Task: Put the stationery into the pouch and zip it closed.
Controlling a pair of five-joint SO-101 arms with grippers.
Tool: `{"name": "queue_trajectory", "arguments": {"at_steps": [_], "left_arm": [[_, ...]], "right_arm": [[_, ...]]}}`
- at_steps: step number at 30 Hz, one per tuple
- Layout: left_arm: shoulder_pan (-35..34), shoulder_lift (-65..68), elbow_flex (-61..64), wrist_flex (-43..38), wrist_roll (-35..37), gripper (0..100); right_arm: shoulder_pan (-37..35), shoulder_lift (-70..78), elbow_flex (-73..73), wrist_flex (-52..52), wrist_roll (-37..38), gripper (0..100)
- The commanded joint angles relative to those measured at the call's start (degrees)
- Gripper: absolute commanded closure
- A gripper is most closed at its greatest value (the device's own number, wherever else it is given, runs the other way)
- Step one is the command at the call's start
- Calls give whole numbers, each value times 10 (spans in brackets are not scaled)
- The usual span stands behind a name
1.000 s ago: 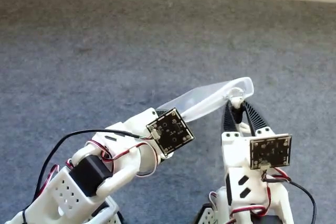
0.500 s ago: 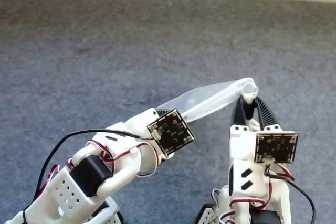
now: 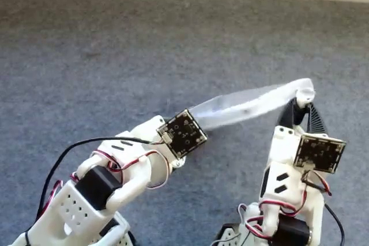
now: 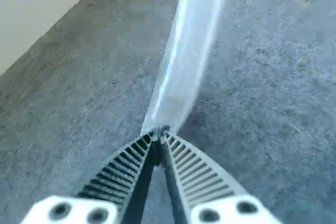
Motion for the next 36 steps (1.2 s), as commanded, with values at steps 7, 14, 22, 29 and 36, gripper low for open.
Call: {"name": "queue_trajectory", "arguments": {"at_steps": [7,14,22,29,36], "left_arm": [[6,-13,-7,3,-4,995],[10,-14,-9,3,53,834],[56,-14,-46,25,107,764],[100,-14,-73,35,135,763],[97,-10,-43,-49,135,765]], "right_arm": [[15,-6,-7,-18,2,992],[-42,-6,-11,35,5,992],[-103,-6,-8,51,23,992],[-110,-6,-7,51,24,992],[-114,-6,-7,51,23,992]]}}
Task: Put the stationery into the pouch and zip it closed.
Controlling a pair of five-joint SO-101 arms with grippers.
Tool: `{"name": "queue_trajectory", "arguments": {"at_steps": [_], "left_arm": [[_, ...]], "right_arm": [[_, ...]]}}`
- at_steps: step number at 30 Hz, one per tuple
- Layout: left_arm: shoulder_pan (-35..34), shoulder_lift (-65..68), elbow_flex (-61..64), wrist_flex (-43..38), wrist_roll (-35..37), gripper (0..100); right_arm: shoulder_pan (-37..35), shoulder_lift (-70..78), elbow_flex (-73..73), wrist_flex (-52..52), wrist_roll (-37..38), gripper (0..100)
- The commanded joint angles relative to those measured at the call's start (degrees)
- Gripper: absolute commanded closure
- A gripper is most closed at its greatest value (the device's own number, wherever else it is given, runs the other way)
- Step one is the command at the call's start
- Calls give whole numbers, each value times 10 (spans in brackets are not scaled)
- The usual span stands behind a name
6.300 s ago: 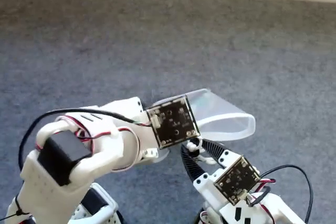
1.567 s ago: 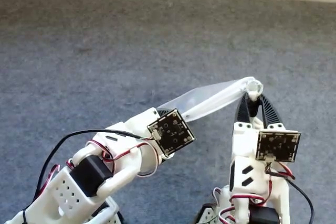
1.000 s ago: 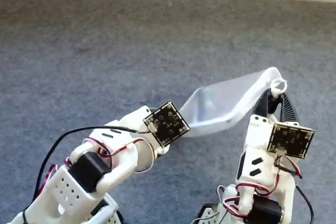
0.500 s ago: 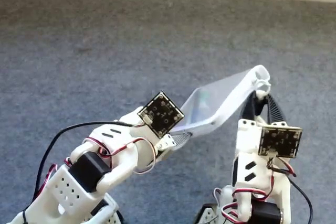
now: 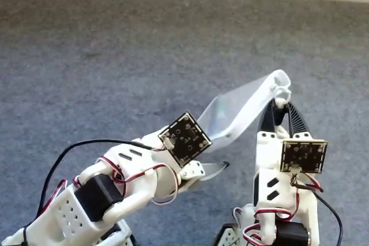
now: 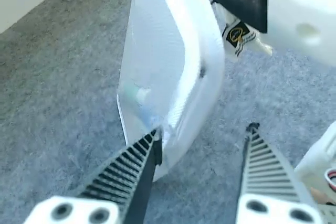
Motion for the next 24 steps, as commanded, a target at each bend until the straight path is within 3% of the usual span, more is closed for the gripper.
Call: {"name": "queue_trajectory", "arguments": {"at_steps": [1,13,18,24], "left_arm": [[5,-9,11,-79,4,766],[7,-7,114,-268,4,850],[7,-11,145,-333,2,992],[4,-12,154,-346,2,995]], "right_arm": [[-22,1,-5,6,7,992],[-59,0,-9,36,8,992],[-59,0,-8,36,8,992],[-57,0,-9,33,8,992]]}}
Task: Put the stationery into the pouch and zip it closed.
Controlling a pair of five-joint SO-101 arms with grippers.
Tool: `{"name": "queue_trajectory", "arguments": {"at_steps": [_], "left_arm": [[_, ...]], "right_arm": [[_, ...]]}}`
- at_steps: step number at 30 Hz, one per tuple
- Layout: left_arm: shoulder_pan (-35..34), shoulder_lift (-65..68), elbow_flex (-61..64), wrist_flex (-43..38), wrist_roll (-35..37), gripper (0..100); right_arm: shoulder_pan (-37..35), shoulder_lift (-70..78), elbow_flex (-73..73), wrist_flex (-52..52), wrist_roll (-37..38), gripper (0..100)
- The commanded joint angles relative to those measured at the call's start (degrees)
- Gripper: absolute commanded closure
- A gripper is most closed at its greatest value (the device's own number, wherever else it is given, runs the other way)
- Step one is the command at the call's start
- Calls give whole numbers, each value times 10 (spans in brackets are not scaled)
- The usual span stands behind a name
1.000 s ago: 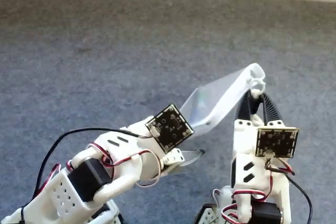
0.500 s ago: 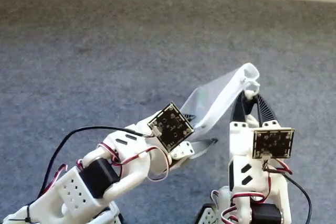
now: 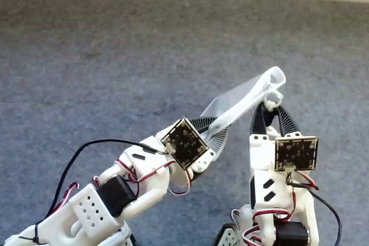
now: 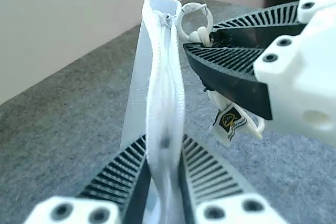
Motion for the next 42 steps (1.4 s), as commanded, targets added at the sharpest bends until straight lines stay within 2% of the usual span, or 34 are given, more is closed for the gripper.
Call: {"name": "queue_trajectory", "arguments": {"at_steps": [1,7,10,14,17,25,35,42], "left_arm": [[2,-13,-4,-12,1,995],[1,-13,-26,69,1,995],[1,-13,-56,123,-3,995],[-21,-13,-100,199,-74,995],[-46,-14,-121,231,-78,995],[-63,-15,-128,241,-81,996],[-108,-132,-124,278,-81,996],[-109,-144,-119,280,-82,996]], "right_arm": [[-12,0,-8,4,6,992],[-9,1,-4,-18,6,992],[23,1,-2,-53,4,992],[45,1,-2,-58,3,992],[48,1,-2,-60,3,992],[48,1,-3,-60,4,992],[63,1,-5,-58,2,992],[61,1,-4,-58,2,992]]}}
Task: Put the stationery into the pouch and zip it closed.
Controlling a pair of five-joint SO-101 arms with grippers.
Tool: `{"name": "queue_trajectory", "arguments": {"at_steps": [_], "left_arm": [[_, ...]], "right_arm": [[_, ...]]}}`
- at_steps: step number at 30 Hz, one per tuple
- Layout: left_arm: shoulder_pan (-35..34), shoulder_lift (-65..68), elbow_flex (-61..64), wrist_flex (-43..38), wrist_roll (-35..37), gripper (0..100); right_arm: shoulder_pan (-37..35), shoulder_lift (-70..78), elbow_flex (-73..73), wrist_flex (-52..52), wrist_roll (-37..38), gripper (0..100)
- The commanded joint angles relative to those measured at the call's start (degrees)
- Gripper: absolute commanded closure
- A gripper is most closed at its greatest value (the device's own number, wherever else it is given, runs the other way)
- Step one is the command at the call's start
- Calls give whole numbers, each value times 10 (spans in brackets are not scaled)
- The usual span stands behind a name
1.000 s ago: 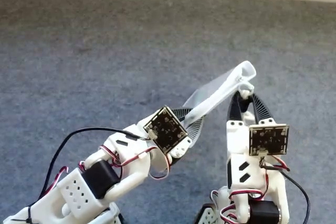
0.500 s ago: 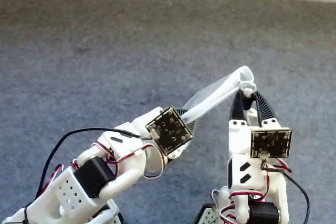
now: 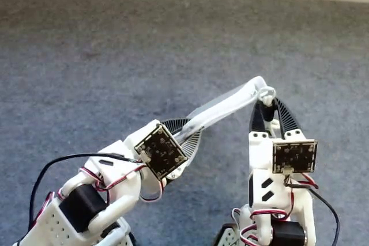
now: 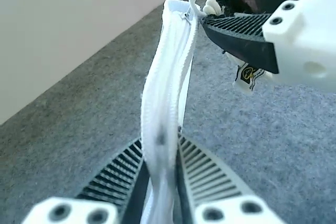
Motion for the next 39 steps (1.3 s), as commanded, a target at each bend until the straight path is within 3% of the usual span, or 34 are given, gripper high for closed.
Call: {"name": "queue_trajectory", "arguments": {"at_steps": [1,5,9,13,17,22,29,39], "left_arm": [[-26,-29,-8,3,-3,996],[-25,-29,0,3,-16,996],[-25,-29,8,2,-29,996],[-25,-29,8,2,-31,996],[-35,-30,8,2,-48,996],[-103,-29,14,-34,-61,996],[-213,-35,40,-103,-64,996],[-322,-35,40,-169,-63,996]], "right_arm": [[21,1,-7,-12,-3,992],[3,1,-9,17,-3,953],[-22,0,-12,68,-8,796],[-30,0,-12,73,-63,692],[-30,0,-7,73,-65,690],[-33,0,-7,73,-68,690],[-160,0,-6,73,-91,691],[-165,0,-4,74,-95,691]]}}
